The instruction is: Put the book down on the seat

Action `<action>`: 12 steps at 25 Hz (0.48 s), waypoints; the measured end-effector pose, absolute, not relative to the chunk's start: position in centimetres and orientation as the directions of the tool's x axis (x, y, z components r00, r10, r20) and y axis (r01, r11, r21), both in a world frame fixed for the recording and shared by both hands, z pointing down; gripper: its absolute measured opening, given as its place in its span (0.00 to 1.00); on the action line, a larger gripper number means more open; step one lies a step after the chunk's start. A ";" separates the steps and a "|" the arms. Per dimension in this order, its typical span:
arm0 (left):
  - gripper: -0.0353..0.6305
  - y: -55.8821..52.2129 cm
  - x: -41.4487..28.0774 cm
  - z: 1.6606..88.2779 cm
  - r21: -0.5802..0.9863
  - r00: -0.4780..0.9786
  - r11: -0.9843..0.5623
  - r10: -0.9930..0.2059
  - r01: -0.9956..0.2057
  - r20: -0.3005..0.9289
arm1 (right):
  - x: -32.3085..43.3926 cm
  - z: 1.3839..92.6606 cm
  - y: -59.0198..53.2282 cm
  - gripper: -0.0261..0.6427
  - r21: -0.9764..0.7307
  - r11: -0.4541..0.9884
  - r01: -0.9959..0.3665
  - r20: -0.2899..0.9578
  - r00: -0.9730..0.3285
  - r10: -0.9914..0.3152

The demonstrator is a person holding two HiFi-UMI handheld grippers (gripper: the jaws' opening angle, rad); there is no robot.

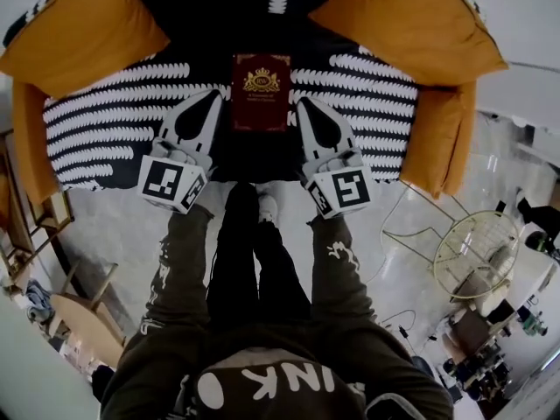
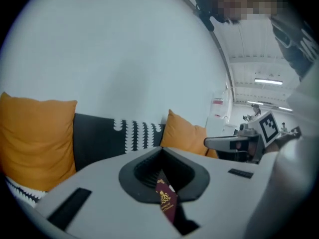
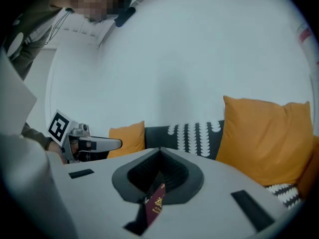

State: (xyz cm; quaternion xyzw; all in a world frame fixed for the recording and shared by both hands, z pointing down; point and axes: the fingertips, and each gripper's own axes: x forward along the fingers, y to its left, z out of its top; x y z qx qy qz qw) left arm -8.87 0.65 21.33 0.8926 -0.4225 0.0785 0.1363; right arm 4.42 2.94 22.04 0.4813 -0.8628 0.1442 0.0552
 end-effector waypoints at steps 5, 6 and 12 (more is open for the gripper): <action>0.06 4.7 -7.4 12.9 0.131 0.644 -0.631 -0.738 -0.764 0.202 | 4.6 13.2 6.3 0.05 -0.143 0.533 -0.834 0.167 -0.551 -0.818; 0.06 5.8 -7.1 11.3 0.121 0.647 -0.637 -0.737 -0.761 0.195 | 4.6 11.4 7.2 0.05 -0.135 0.538 -0.832 0.156 -0.554 -0.818; 0.06 12.9 -6.3 1.7 0.058 0.651 -0.651 -0.743 -0.757 0.157 | 4.4 1.7 13.6 0.05 -0.087 0.563 -0.822 0.104 -0.570 -0.815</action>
